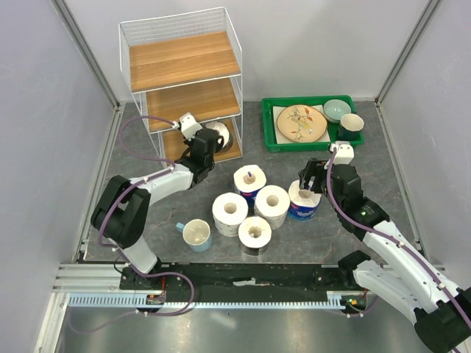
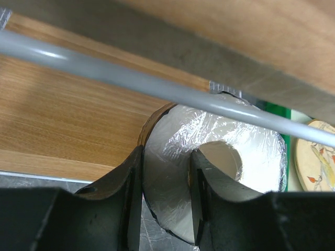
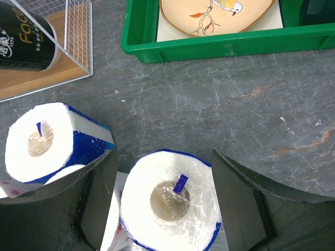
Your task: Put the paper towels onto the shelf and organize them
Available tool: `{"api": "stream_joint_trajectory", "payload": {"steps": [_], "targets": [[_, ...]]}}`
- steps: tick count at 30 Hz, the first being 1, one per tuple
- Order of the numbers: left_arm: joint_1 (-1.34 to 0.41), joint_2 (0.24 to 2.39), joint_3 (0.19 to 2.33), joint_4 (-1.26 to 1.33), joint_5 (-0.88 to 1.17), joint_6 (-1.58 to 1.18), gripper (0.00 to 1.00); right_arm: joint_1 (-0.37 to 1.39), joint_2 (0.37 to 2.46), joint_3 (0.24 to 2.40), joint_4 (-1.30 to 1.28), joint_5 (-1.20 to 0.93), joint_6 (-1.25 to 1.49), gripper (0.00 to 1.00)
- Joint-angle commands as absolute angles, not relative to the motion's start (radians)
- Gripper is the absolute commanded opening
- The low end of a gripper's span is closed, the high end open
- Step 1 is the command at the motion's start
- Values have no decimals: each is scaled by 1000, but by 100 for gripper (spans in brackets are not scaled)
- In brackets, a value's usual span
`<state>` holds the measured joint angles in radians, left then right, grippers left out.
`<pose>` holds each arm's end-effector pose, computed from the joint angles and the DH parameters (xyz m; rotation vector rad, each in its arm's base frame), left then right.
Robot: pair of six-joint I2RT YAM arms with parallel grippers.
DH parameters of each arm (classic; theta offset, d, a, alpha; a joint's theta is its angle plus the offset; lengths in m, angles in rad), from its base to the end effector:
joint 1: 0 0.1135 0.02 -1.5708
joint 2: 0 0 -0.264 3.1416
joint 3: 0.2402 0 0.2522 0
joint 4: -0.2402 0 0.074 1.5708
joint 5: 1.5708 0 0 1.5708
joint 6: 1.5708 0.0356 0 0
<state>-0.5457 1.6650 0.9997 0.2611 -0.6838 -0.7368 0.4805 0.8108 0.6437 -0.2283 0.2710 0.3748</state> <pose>0.3262 -0.1718 0.2324 -0.6042 1.7861 -0.2011 0.1725 0.0792 0.2816 0.0741 1.9614 0.2976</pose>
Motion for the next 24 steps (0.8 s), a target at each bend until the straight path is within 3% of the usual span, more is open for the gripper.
{"api": "stream_joint_trajectory", "payload": {"steps": [1,12,24], "targets": [[-549,1700,1061,333,-750,-793,19,482,807,673,-215,288,377,80],[-549,1733,1080,314,-741,-801,31,480,815,678,-218,281,377,80],[-549,1740,1057,273,-733,-828,37,482,813,683,-224,278,377,80]]}}
